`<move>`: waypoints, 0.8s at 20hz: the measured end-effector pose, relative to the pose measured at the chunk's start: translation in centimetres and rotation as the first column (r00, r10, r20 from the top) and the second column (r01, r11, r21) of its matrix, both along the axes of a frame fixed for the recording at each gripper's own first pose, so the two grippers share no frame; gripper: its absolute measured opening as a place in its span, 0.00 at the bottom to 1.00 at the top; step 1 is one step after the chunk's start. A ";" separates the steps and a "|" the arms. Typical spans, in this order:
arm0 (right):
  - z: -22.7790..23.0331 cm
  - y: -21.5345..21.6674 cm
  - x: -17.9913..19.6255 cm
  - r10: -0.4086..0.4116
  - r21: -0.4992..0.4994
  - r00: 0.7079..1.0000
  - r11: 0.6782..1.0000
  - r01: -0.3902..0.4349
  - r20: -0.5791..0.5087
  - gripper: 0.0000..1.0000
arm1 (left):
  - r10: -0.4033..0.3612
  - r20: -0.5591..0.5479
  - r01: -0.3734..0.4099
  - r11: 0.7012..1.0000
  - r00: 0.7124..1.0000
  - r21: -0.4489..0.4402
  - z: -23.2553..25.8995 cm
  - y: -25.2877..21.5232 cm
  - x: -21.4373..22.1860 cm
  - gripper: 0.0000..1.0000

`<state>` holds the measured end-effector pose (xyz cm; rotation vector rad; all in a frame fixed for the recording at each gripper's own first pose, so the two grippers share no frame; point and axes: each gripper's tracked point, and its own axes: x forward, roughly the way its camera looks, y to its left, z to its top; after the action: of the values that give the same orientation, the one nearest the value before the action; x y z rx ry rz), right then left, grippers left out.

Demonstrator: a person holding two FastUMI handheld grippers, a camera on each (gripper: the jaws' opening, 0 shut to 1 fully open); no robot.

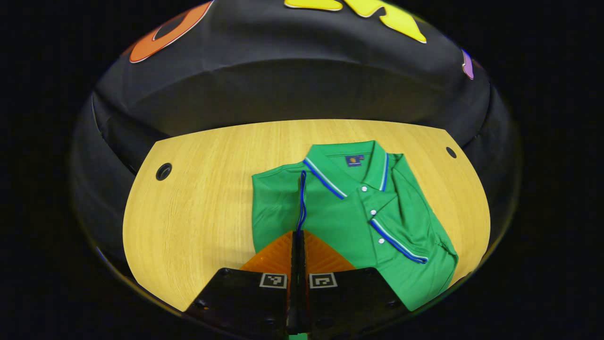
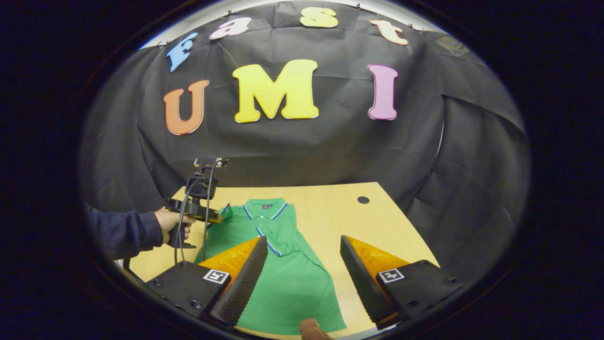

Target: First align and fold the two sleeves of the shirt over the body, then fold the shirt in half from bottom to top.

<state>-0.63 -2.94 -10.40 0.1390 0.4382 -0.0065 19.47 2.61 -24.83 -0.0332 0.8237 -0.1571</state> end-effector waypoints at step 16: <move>-2.9 -2.1 -1.0 -0.041 -0.013 0.997 0.999 0.040 -0.067 0.98 | -0.169 -0.094 0.165 0.985 0.981 -0.049 -2.5 -9.1 -2.9 0.22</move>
<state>-1.63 -5.02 -13.31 0.1362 0.5022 -0.0535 16.52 -6.48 -27.29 -0.0105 0.9213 -0.3330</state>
